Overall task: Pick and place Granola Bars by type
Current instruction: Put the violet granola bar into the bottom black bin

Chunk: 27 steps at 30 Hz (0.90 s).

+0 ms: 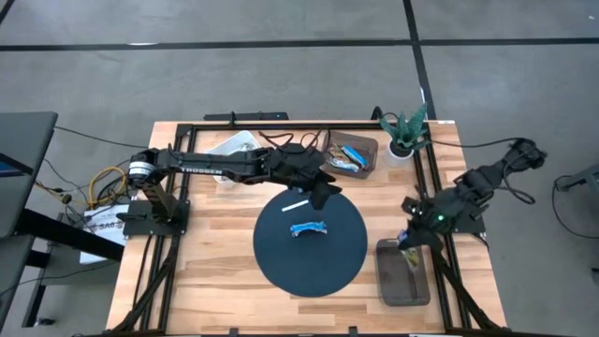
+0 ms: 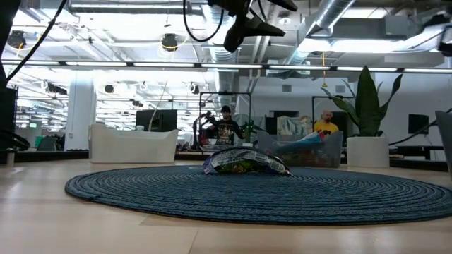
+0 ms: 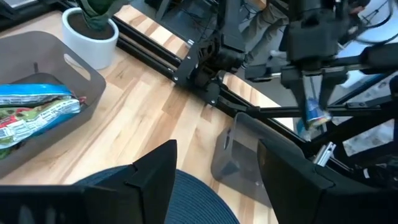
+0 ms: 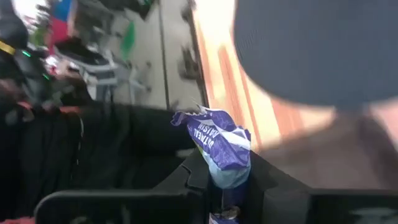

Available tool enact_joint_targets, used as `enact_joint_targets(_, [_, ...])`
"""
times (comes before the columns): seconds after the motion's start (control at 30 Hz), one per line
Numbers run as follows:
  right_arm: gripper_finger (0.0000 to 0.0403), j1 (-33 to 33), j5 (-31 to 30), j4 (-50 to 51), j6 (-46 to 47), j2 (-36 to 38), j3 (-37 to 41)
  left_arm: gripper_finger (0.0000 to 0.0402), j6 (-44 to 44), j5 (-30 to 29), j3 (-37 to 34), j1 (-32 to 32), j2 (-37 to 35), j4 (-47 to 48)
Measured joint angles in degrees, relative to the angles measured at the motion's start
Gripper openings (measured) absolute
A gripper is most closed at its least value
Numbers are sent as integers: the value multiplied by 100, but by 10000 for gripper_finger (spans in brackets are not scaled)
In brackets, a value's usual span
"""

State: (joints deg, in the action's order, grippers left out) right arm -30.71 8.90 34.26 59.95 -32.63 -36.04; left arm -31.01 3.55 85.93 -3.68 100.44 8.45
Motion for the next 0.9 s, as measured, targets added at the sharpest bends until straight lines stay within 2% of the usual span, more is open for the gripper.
enact_joint_targets(0.27, [40,-652,24,613,1241,-36,1,215,1,139,0,-40,0,122])
enact_joint_targets(0.47, [50,-821,16,617,1543,-40,1,215,72,157,-2,-36,0,174])
enact_joint_targets(0.9, [191,-817,-2,624,1369,-275,1,215,82,-72,-4,-46,0,616])
